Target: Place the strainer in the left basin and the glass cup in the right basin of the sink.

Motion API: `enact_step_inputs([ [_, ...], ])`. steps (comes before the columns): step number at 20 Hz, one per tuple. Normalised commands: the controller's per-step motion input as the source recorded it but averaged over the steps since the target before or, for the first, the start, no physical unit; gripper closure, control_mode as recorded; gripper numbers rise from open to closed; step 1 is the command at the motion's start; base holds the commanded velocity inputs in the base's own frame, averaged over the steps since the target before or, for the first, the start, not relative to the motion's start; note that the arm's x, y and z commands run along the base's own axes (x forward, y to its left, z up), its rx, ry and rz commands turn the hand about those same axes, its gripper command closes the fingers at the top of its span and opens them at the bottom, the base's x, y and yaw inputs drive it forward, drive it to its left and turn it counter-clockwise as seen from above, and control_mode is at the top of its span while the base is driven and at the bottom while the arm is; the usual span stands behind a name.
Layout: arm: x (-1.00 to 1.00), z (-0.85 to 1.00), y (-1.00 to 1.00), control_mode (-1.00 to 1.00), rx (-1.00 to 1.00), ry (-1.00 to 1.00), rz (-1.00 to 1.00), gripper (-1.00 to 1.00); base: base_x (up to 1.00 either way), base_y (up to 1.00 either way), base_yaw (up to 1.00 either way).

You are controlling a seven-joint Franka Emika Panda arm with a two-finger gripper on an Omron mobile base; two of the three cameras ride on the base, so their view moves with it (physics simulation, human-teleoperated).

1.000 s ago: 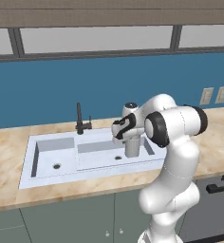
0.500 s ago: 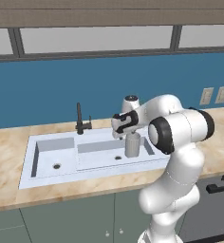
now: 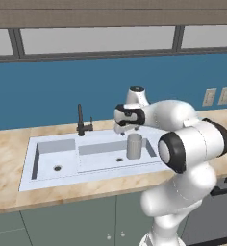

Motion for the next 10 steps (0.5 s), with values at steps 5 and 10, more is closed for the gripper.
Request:
enact_step_inputs([
  [5,-0.79,0.49,0.07,-1.00,-0.02,-0.01,-0.02,-1.00,0.00,0.00,0.00],
  [10,-0.59,0.10,0.05,-1.00,-0.01,-0.04,0.09,-1.00,0.00,0.00,0.00],
])
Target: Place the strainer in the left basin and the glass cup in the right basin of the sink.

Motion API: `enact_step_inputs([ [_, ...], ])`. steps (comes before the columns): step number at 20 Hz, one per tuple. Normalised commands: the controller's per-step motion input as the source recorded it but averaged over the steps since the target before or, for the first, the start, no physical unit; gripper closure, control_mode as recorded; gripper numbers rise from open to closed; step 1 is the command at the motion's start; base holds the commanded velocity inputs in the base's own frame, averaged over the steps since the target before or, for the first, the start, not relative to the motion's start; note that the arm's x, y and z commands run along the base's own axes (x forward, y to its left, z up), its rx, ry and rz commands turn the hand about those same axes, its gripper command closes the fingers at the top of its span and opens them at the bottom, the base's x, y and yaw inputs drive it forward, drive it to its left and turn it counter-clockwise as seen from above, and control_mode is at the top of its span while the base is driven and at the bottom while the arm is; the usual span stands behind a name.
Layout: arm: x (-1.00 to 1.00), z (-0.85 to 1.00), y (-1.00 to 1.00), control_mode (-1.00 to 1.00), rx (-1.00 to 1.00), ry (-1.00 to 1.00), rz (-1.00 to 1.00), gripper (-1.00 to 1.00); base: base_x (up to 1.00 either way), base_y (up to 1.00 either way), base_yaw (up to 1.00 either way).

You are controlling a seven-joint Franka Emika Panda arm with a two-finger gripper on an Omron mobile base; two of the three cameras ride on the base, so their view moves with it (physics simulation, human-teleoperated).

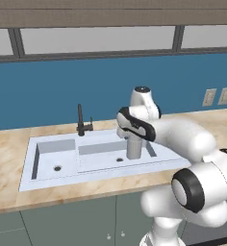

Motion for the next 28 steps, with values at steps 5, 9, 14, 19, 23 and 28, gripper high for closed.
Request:
enact_step_inputs([
  [5,-0.01,0.00,0.00,-1.00,0.00,0.00,0.00,-1.00,0.00,0.00,0.00],
  [9,0.00,0.00,0.00,-1.00,0.00,0.00,0.00,-1.00,0.00,0.00,0.00],
  [14,-0.11,0.00,0.00,-1.00,0.00,0.00,-0.04,-1.00,0.00,0.00,0.00],
  [19,-0.17,0.00,0.02,-1.00,0.00,0.01,-0.37,-1.00,0.00,0.00,0.00],
  [23,-0.16,0.00,-0.03,-1.00,0.00,0.01,-0.29,-1.00,0.00,0.00,0.00],
  [28,-0.03,0.00,-0.32,-1.00,0.04,0.01,-0.08,-1.00,0.00,0.00,0.00],
])
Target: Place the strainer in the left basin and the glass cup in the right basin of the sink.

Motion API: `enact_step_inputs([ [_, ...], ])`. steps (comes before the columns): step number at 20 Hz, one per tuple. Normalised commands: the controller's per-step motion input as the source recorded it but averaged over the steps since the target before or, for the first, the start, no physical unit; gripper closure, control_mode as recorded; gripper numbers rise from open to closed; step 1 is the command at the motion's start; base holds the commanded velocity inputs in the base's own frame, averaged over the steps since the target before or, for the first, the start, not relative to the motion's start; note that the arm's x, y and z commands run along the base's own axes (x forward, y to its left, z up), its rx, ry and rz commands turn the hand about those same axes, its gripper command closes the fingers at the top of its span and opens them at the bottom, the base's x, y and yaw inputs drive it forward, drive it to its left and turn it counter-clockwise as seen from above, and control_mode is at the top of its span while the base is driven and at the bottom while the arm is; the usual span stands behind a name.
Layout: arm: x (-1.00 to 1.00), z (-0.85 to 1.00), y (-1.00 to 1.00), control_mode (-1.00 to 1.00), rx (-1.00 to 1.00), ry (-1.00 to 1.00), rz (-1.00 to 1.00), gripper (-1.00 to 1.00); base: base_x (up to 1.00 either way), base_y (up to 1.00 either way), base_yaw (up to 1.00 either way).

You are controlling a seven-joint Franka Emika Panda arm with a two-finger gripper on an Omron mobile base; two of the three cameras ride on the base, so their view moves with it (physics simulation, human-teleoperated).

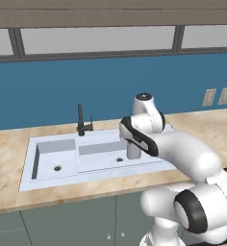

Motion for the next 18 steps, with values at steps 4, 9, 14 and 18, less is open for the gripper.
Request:
enact_step_inputs([
  [4,0.00,0.00,-0.31,-1.00,0.05,0.01,0.00,-1.00,0.00,0.00,0.00],
  [9,0.00,0.00,0.00,-1.00,0.00,0.00,0.00,-1.00,0.00,0.00,0.00],
  [14,0.00,0.00,0.00,1.00,0.00,0.00,0.00,-1.00,0.00,0.00,0.00],
  [18,0.00,0.00,0.00,1.00,0.00,0.00,0.00,-1.00,0.02,0.13,-0.03],
])
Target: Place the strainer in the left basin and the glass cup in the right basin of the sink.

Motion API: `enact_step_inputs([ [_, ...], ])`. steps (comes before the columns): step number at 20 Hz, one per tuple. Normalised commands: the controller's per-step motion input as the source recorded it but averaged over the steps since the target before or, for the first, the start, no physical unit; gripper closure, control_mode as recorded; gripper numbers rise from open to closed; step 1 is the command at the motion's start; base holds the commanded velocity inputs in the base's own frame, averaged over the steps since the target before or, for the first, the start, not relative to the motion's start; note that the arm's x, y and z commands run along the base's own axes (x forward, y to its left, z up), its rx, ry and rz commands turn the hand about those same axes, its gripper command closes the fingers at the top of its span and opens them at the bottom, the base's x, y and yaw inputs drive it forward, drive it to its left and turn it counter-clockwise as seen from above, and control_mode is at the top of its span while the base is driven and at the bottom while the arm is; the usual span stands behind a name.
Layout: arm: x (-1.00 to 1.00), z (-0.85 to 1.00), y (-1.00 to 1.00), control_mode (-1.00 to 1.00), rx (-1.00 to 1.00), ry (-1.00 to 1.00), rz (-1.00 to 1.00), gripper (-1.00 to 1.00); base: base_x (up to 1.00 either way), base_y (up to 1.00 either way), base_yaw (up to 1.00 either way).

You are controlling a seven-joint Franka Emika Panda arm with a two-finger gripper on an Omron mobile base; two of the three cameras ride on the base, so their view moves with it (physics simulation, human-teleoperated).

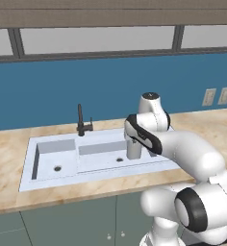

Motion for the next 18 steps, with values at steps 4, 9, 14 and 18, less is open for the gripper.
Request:
enact_step_inputs([
  [4,0.00,0.00,0.00,1.00,0.00,0.00,0.00,-1.00,0.07,0.49,-0.11],
  [9,0.00,0.00,0.00,1.00,0.00,0.00,0.00,-1.00,0.01,0.58,-0.11],
  [14,0.00,0.00,0.00,1.00,0.00,0.00,0.00,-1.00,0.00,0.56,-0.04],
  [18,0.00,0.00,0.00,1.00,0.00,0.00,0.00,-1.00,0.00,0.59,0.00],
])
